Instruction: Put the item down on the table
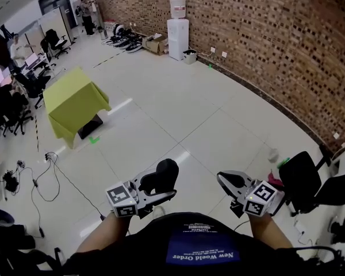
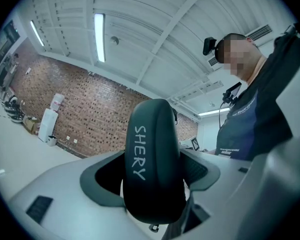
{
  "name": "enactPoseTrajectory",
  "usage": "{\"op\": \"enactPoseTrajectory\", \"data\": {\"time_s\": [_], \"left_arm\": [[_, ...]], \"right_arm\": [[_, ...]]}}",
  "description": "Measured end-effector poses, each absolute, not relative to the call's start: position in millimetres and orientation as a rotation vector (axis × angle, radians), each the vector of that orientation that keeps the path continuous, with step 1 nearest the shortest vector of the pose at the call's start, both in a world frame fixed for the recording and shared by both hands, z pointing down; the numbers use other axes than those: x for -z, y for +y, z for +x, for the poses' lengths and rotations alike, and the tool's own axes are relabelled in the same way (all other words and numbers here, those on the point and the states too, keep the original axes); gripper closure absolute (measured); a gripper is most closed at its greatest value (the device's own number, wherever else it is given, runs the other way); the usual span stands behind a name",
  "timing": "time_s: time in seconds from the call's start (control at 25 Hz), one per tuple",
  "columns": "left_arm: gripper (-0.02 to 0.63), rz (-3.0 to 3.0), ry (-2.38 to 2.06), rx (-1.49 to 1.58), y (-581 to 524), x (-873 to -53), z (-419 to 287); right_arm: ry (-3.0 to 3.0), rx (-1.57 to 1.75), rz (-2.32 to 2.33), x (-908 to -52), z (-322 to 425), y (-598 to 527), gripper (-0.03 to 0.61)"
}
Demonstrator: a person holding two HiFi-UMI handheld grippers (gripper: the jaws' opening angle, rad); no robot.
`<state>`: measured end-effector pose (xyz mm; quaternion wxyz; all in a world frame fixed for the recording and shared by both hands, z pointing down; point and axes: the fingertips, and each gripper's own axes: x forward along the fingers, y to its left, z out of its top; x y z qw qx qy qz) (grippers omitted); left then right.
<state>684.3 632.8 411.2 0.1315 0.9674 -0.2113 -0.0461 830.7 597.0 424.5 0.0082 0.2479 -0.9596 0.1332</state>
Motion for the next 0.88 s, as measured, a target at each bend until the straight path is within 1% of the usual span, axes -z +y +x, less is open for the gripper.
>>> {"op": "enactPoseTrajectory", "data": {"time_s": [0.16,0.6,0.88], "left_arm": [[0.284,2.824,-0.588,0.148,585.3,-415.0,660.4],[0.285,2.831,-0.446,0.185,441.3,-390.5,559.0],[0.285,2.806,-0.517,0.169,361.9,-401.1,521.0]], "right_arm": [[-2.989,-0.412,0.796,-427.3,805.4,551.7,0.591],[-3.006,-0.388,0.917,-405.2,702.5,401.9,0.591],[-2.989,-0.430,0.843,-416.5,664.9,322.3,0.591]]}}
